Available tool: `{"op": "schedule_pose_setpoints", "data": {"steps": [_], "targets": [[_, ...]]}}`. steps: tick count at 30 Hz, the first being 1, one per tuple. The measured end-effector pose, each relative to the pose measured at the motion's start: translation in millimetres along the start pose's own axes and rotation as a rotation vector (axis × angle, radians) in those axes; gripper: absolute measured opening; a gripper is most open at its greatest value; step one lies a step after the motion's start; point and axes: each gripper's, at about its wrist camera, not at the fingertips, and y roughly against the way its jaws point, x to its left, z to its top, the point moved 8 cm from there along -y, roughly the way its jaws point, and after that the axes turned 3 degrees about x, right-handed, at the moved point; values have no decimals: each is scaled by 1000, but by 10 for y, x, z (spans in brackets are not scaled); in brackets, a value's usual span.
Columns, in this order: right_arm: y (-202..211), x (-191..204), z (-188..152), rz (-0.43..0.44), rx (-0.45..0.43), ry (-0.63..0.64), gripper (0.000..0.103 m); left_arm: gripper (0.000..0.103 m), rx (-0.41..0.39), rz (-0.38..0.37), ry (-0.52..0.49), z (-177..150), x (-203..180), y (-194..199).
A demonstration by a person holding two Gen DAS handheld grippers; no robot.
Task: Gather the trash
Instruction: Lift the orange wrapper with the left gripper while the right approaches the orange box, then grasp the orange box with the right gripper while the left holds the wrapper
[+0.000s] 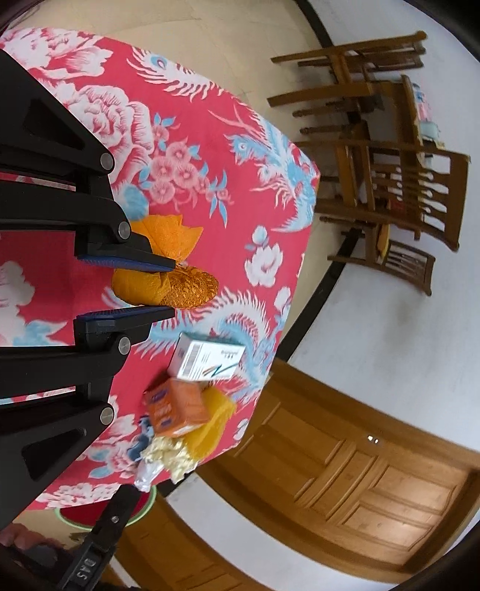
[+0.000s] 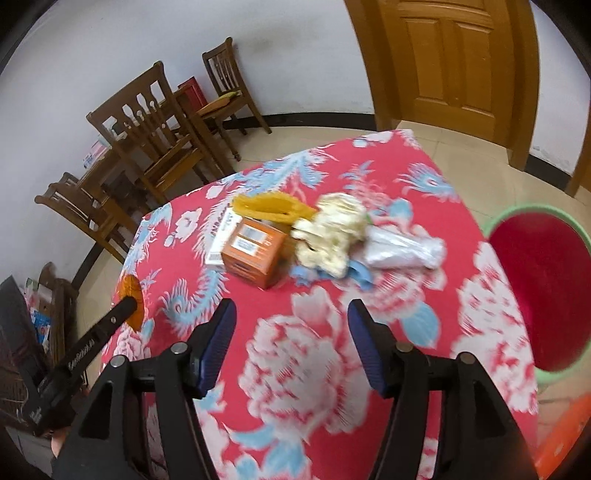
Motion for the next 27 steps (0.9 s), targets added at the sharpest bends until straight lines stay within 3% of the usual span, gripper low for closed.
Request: {"op": "schedule_pose_setpoints", "data": {"steps": [8, 21, 25, 27], "targets": [[-381, 291, 246, 16, 29, -10, 74, 18, 7, -18, 16, -9, 83, -91], [-827, 330, 359, -28, 78, -62, 74, 18, 12, -38, 7, -45, 25, -116], [-897, 337, 311, -2, 108, -59, 54, 18, 7, -39, 0, -53, -7, -84], [-872, 338, 286, 8, 106, -60, 53, 18, 6, -42, -2, -53, -21, -64]]}}
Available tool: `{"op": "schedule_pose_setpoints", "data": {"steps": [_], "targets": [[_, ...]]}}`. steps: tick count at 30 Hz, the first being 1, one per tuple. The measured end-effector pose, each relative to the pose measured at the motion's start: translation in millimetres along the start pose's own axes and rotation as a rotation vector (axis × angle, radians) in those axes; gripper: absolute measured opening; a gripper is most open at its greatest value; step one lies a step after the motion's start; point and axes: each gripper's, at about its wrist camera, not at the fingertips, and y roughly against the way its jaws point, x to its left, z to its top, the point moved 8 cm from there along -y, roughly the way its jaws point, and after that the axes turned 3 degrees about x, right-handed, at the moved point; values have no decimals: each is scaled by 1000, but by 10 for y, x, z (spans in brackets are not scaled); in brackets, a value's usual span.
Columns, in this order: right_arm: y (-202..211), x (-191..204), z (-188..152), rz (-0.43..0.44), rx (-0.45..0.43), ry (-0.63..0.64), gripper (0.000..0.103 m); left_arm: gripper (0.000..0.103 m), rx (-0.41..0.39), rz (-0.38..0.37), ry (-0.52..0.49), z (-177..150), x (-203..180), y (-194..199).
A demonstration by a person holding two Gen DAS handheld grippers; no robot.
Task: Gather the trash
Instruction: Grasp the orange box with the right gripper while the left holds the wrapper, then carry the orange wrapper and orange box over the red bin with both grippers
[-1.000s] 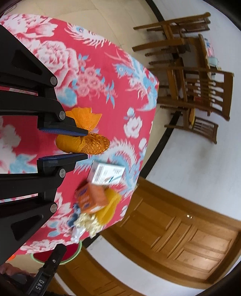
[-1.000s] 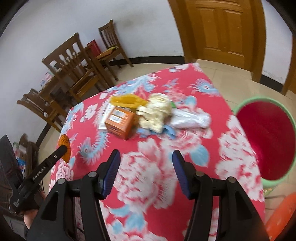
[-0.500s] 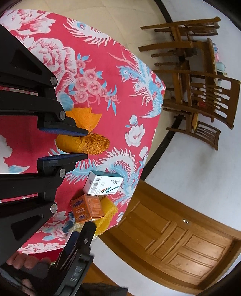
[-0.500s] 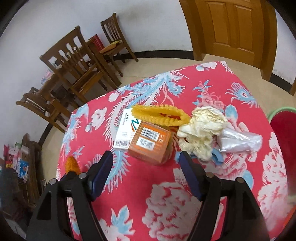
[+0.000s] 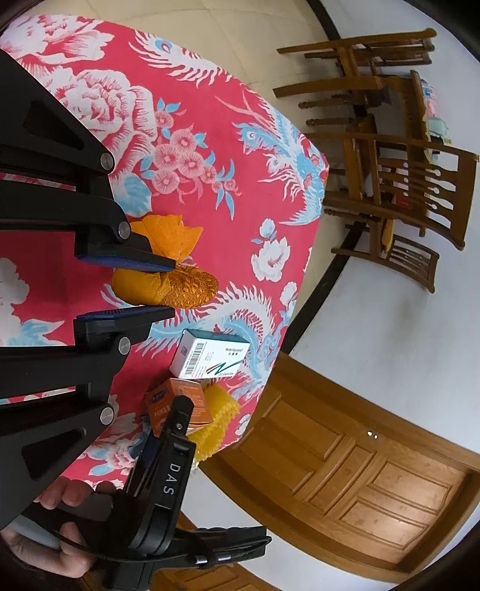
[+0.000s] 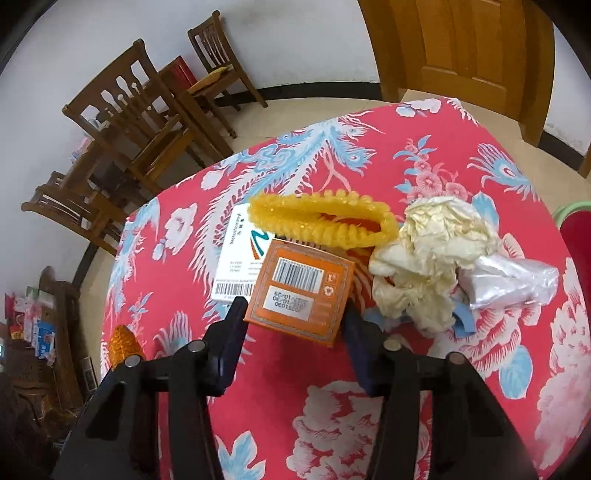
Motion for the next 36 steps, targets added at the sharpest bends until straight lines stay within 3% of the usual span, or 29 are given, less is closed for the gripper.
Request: {"op": "schedule_pose_setpoints", "data": {"steps": [17, 36], "targets": [[918, -128, -370, 108, -100, 25, 52, 18, -25, -54, -39, -13, -342, 327], [1776, -1051, -609, 74, -226, -98, 53, 18, 49, -240, -175, -230, -1419, 466]]}}
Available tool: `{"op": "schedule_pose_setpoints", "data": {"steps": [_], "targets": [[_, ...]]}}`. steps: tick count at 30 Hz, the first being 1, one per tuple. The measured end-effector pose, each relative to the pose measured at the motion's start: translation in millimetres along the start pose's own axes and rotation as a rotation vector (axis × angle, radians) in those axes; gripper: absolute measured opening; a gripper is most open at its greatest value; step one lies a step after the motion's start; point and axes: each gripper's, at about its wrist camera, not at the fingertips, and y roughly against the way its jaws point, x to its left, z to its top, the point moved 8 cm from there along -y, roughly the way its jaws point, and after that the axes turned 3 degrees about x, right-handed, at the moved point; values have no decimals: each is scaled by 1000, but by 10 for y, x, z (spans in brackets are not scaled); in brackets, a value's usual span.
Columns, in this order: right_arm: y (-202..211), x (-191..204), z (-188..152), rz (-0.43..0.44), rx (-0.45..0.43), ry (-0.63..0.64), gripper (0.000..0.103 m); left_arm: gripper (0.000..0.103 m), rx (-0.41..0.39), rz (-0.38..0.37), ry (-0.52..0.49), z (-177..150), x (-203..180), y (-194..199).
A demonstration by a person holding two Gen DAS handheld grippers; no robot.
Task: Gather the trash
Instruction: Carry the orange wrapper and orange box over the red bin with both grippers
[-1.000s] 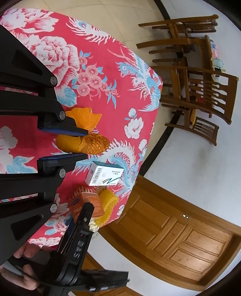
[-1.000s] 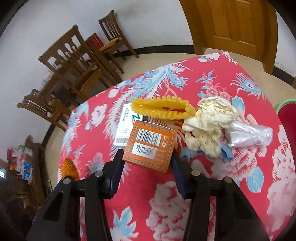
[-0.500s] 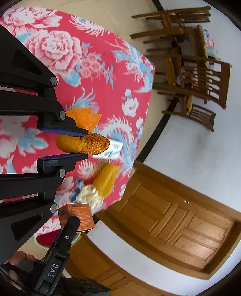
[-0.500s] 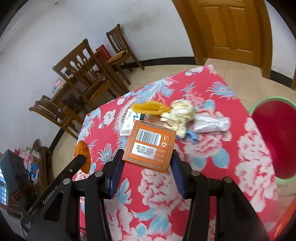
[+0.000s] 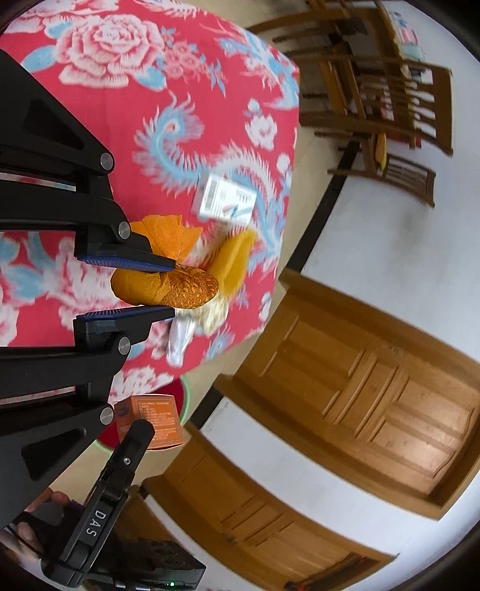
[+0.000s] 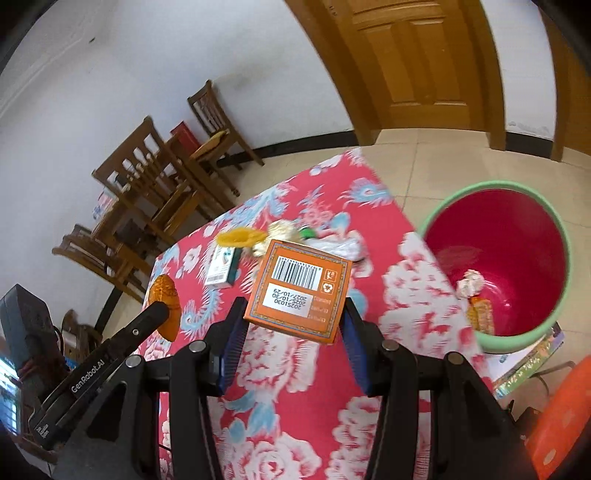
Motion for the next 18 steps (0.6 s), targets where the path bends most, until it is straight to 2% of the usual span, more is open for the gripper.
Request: {"op": "schedule_pose_setpoints", "data": {"steps": [7, 18], "targets": [[274, -397, 76, -26, -54, -61, 53, 18, 35, -51, -67, -28, -442, -125], [477, -1065, 112, -57, -99, -182, 53, 18, 87, -112, -157, -91, -1095, -369]]}}
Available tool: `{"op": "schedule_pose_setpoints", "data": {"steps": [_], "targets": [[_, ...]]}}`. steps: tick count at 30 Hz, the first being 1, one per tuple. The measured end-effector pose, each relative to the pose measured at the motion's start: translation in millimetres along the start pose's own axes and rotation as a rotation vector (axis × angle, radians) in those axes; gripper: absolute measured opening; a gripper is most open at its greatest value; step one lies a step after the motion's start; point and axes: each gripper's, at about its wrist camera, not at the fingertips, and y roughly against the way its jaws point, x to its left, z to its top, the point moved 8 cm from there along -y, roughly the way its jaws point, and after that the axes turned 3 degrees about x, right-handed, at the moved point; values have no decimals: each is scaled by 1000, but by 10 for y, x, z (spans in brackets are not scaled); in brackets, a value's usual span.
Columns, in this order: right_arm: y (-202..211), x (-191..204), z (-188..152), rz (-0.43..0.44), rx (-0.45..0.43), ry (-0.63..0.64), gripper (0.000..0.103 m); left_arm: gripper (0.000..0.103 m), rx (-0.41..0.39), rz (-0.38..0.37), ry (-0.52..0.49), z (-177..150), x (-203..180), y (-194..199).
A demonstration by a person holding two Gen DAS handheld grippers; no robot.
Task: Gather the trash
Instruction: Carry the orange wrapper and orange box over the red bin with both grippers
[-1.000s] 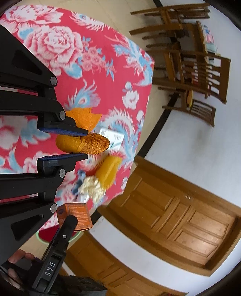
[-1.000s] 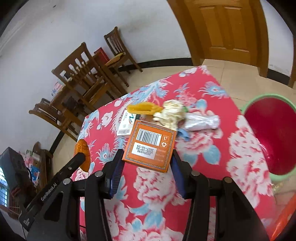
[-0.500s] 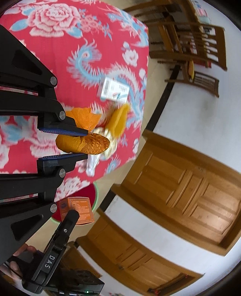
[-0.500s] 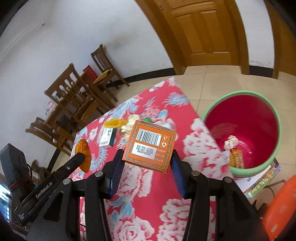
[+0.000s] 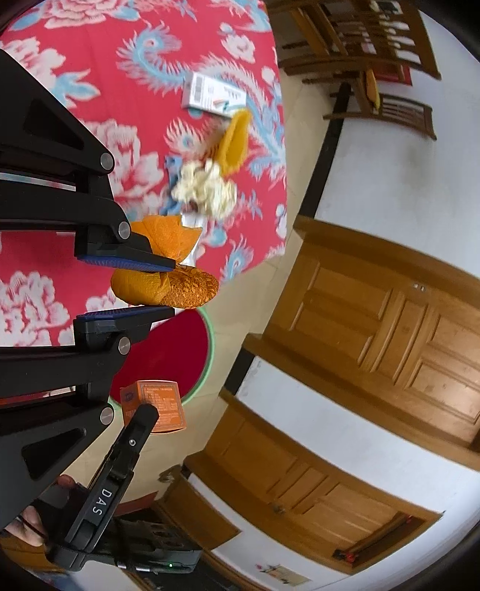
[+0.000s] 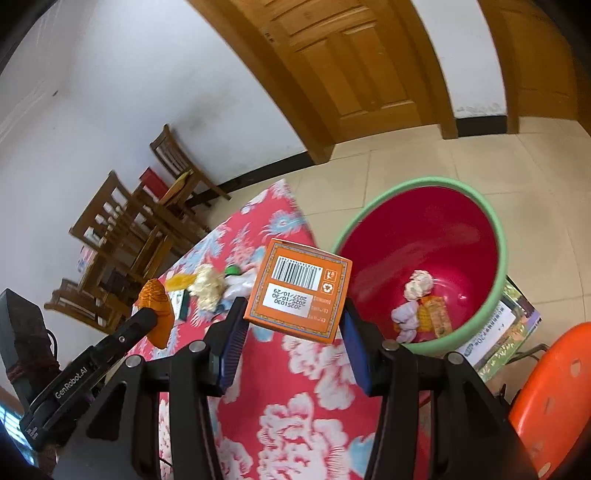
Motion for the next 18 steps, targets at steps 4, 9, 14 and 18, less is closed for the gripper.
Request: {"op": "schedule_pose_setpoints", "data": {"steps": [4, 9, 14, 18], "targets": [[13, -251, 32, -18, -8, -40, 53, 18, 32, -33, -23, -21, -202, -164], [-23, -534, 25, -42, -1, -82, 53, 18, 71, -68, -45, -64, -430, -384], [-79, -759, 19, -64, 7, -114, 53, 18, 114, -80, -78, -117, -626, -657], [-117, -947, 16, -84, 11, -139, 53, 18, 159, -85, -97, -170, -730, -892]]}}
